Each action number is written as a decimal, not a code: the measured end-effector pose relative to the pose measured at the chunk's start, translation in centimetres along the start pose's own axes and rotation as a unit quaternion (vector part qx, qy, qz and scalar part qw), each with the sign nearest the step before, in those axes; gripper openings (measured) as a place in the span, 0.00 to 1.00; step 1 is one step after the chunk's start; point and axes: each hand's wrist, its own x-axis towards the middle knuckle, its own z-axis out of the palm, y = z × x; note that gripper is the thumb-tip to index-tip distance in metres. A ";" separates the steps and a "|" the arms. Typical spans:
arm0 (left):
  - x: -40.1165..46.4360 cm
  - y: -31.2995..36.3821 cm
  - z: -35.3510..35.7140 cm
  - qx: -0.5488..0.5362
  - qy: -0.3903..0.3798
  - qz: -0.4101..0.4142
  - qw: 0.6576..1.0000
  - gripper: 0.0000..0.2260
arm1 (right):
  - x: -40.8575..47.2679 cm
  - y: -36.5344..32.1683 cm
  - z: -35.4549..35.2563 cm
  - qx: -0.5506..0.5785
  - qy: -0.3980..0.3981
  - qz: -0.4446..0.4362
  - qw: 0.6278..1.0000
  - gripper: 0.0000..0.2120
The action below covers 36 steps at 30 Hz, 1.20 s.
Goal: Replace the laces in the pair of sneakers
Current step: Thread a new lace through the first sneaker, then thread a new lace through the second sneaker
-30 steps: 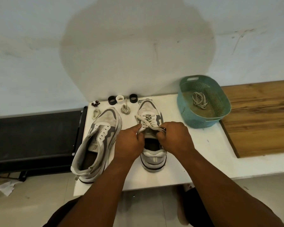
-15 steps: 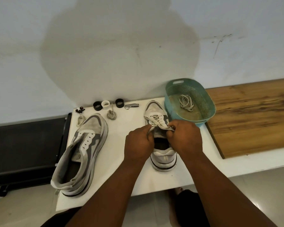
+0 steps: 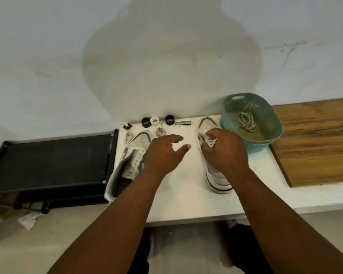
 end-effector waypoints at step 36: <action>-2.2 -9.5 -0.6 -0.076 -0.102 -0.267 0.955 0.36 | -2.5 -5.0 9.0 0.367 -0.318 0.276 0.829 0.46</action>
